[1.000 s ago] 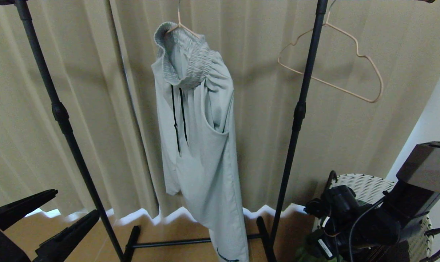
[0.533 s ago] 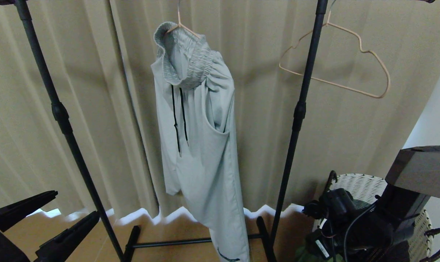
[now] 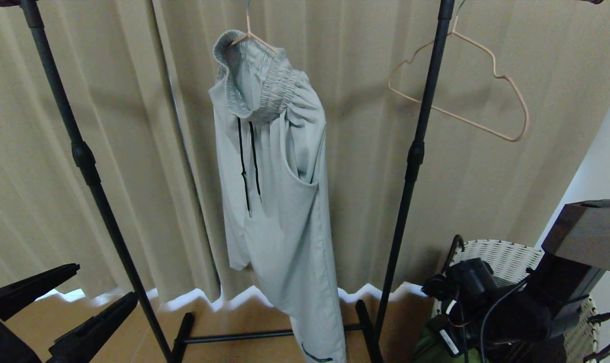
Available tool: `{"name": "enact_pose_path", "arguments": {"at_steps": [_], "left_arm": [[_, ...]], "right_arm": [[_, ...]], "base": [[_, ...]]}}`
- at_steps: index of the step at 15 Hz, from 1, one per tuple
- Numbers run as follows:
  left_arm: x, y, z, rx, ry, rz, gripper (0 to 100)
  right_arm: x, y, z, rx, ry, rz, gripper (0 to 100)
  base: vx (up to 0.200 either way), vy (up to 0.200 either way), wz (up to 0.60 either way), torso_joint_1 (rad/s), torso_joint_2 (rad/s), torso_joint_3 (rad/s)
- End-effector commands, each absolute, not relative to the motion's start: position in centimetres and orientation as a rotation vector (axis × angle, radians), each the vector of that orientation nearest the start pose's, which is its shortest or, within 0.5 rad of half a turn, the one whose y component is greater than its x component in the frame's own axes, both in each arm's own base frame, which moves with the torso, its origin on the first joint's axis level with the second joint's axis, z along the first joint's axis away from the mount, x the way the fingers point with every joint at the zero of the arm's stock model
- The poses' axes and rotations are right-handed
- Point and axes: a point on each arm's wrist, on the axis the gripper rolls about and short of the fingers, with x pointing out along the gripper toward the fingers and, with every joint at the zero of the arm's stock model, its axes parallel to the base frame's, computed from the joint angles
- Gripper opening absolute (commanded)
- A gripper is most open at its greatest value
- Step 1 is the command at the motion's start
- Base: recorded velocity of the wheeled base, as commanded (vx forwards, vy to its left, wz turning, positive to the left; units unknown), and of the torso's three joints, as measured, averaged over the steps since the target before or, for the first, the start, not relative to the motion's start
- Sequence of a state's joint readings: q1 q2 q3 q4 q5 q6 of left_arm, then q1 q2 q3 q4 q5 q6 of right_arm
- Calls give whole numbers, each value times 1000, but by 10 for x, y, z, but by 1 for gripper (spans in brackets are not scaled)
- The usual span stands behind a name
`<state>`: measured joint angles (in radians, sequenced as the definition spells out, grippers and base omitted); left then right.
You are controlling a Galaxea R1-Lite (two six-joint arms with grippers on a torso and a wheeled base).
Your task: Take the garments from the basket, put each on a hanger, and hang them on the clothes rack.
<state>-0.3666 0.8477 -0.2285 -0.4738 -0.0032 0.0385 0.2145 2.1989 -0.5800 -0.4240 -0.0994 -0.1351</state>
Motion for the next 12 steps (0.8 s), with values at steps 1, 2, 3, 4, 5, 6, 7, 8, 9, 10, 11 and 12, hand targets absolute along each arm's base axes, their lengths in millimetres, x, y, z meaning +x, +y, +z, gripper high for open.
{"name": "enact_pose_path", "arguments": {"at_steps": [1,2,3,4,5,6,7,8,9,10,11,12], "left_arm": [[83,-32,170,64,137,-372,100],[83,-32,170,64,137,-372,100],[83,-32,170,66,137,-372,100],[83,-32,170,66,137,-372,100],[83,-32,170,66,137,-372,100],[83,-32,170,66,137,-372,100],[83,-32,170,66,135,-372,100],[83,-32,171,65,134,-370,100],[83,-32,171,65,134,-372,100],[83,-32,171,65,134,-370,100],[83,-32,171,65,134,-370,100],[83,-32,171,65,134,-370,100]], "right_arm": [[275,58,-25,-303,1150,180,0],[276,58,-25,-302,1147,180,0],[276,58,-26,-302,1147,180,0],[276,58,-27,-303,1150,180,0],[276,58,-28,-304,1156,180,0],[276,58,-28,-303,1155,180,100],[276,58,-28,-302,1153,179,100],[276,58,-28,-301,1153,180,100],[276,58,-27,-299,1152,180,100],[277,58,-27,-298,1151,179,100],[277,58,-28,-298,1152,179,100],[277,58,-28,-296,1152,179,100]], "base": [[0,0,0,0,0,0],[0,0,0,0,0,0],[0,0,0,0,0,0],[0,0,0,0,0,0],[0,0,0,0,0,0],[0,0,0,0,0,0],[0,0,0,0,0,0],[0,0,0,0,0,0],[0,0,0,0,0,0],[0,0,0,0,0,0],[0,0,0,0,0,0],[0,0,0,0,0,0]]}}
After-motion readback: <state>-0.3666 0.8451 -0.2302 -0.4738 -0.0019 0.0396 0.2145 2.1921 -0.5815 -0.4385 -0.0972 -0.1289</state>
